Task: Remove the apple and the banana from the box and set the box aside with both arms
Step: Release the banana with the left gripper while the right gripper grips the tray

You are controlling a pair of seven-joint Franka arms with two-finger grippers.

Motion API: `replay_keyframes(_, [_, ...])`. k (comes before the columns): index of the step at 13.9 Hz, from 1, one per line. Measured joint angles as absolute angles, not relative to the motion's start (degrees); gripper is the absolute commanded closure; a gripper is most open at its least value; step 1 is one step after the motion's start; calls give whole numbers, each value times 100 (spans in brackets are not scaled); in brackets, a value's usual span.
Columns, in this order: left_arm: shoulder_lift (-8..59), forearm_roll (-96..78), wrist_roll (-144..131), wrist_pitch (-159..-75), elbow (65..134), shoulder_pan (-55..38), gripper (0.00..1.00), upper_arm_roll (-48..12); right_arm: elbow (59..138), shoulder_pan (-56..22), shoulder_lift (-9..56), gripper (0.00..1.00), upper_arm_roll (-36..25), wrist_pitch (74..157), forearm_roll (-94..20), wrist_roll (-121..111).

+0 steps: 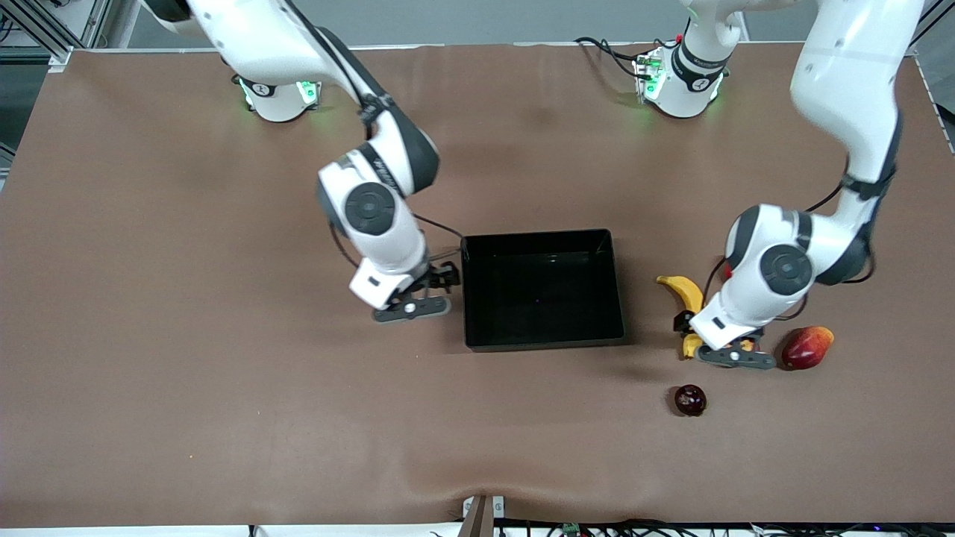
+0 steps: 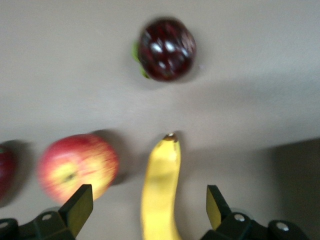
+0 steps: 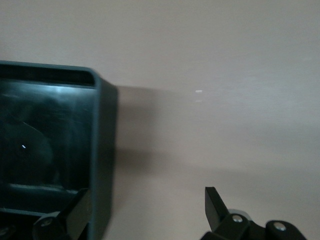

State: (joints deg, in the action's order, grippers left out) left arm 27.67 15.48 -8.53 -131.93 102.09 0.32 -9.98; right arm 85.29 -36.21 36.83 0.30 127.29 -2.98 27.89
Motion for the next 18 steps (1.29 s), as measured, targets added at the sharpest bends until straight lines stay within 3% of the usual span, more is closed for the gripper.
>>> replay_keyframes(4, [2068, 1305, -876, -10942, 8831, 54, 0, -1005, 8519, -3984, 4120, 0, 23, 13256, -293, 3264])
replay_keyframes(6, [1927, 1264, -873, -10461, 8200, 140, 0, -984, 8516, -4036, 4217, 0, 17, 13398, -291, 3274])
replay_keyframes(7, [1830, 1117, -872, -10358, 8027, 245, 0, -983, 8517, -4063, 4269, 7, 17, 13512, -290, 3274])
replay_keyframes(8, [1696, 889, -867, -10205, 7928, 378, 0, -979, 8516, -4093, 4317, 50, 17, 13586, -289, 3277])
replay_keyframes(9, [1529, 685, -853, -10010, 7876, 531, 0, -970, 8515, -4117, 4356, 81, 17, 13626, -288, 3292])
replay_keyframes(10, [1344, 526, -808, -9784, 7855, 717, 0, -967, 8514, -4133, 4390, 100, 15, 13641, -288, 3302])
replay_keyframes(18, [472, 268, -227, -8824, 7854, 1278, 0, -959, 8448, -4178, 4421, 100, -88, 13562, -282, 3549])
